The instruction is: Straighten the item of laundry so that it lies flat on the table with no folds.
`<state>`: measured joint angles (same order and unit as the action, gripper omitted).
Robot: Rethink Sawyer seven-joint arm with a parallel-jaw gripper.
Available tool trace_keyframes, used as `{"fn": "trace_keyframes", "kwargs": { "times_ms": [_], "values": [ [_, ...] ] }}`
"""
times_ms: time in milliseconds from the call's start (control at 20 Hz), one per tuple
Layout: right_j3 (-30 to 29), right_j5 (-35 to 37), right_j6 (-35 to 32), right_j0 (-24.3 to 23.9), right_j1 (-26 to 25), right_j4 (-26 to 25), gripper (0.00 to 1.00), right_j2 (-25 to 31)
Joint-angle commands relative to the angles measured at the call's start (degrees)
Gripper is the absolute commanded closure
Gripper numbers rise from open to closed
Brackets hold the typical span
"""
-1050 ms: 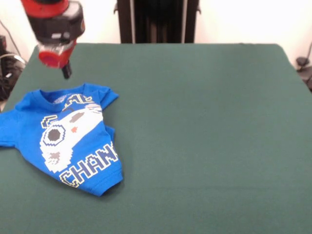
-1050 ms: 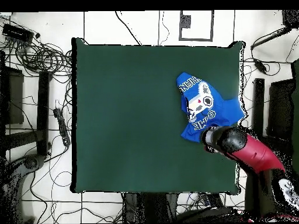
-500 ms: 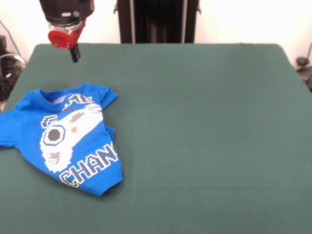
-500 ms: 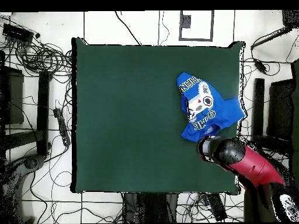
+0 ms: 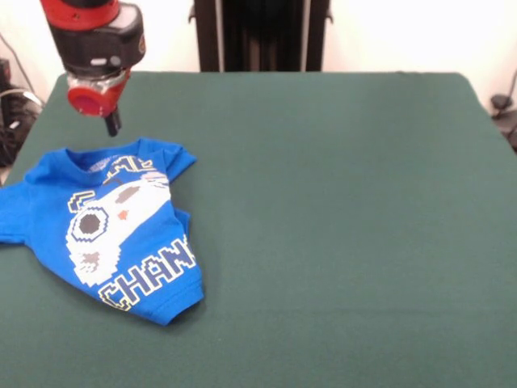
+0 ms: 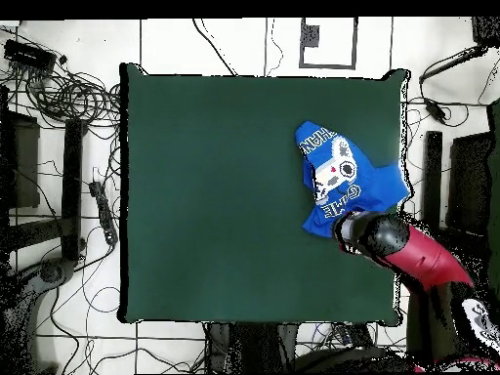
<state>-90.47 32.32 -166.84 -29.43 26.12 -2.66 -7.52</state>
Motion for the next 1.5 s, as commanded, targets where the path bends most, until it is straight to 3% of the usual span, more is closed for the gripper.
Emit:
{"fn": "trace_keyframes", "kwargs": {
  "times_ms": [50, 350, 750, 1500],
  "values": [
    [8.20, 3.82, 0.54, 4.05, -6.46, 1.35, 1.00, 6.21],
    [11.98, 9.22, -1.25, 6.28, -6.40, 2.24, 1.00, 4.69],
    [17.78, 10.52, -3.26, 8.73, -9.29, 2.85, 1.00, 3.93],
    [17.57, -1.44, 1.47, 3.48, -16.74, -0.11, 1.00, 5.63]
  ]
}}
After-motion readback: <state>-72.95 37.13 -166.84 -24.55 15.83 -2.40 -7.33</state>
